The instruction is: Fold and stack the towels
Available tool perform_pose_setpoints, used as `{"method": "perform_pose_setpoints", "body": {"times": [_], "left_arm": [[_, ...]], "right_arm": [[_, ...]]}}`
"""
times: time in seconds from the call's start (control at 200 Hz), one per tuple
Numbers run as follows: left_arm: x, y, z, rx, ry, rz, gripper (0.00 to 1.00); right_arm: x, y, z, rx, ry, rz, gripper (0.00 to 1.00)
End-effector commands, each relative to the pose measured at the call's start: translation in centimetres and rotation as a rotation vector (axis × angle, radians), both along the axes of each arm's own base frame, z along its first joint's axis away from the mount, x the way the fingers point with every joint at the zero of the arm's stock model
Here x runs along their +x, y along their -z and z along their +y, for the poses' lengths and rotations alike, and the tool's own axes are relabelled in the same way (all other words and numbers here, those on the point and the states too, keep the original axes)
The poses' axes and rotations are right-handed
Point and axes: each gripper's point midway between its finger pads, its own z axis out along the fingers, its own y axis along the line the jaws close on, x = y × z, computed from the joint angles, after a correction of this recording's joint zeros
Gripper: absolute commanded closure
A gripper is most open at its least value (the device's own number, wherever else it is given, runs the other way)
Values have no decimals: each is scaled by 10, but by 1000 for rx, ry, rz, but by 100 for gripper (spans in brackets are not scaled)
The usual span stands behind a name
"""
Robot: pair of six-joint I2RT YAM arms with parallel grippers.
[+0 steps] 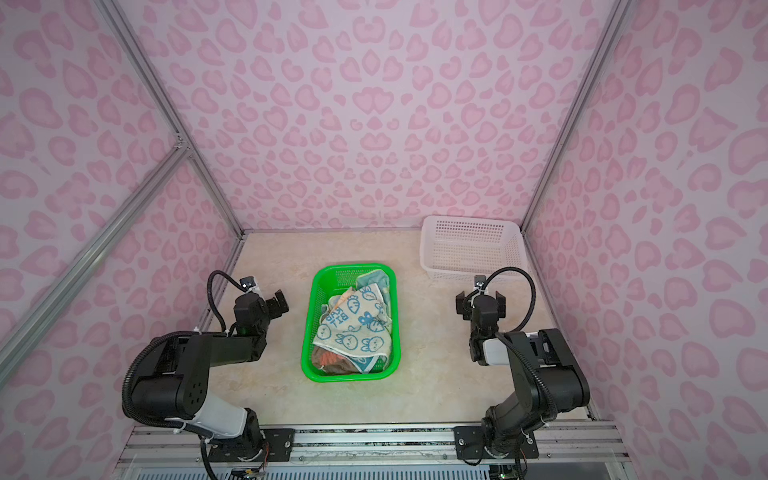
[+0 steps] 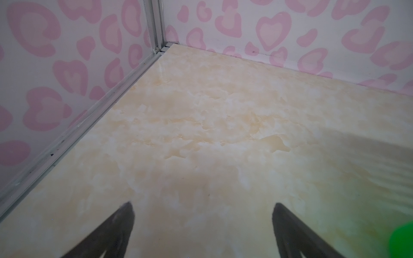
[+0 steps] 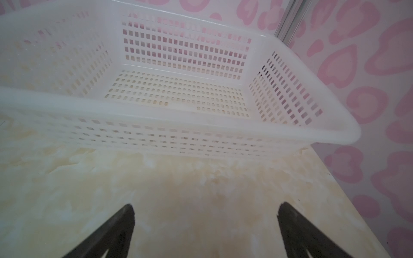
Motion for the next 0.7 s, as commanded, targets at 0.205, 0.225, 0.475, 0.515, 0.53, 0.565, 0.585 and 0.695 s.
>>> {"method": "perform_pose_setpoints", "body": {"times": [0.205,0.225,0.475,0.515,0.53,0.565,0.585,0.695], "left_arm": [[5,-9,0,2,1,-34,2],[5,-8,0,2,1,-33,2],[5,-8,0,1,0,-32,2],[5,-7,0,1,0,-30,2],[5,-8,0,1,0,-32,2],[5,-8,0,1,0,-32,2],[5,-9,0,1,0,-35,2],[5,-8,0,1,0,-33,2]], "right_arm": [[0,-2,-2,-3,14,-18,0],[0,-3,-2,-3,14,-19,0],[0,-3,-2,-3,15,-18,0],[0,-3,-2,-3,15,-18,0],[0,-2,-2,-3,16,-16,0],[0,-2,-2,-2,16,-18,0],[0,-3,-2,-2,15,-19,0],[0,-3,-2,-2,15,-19,0]]}}
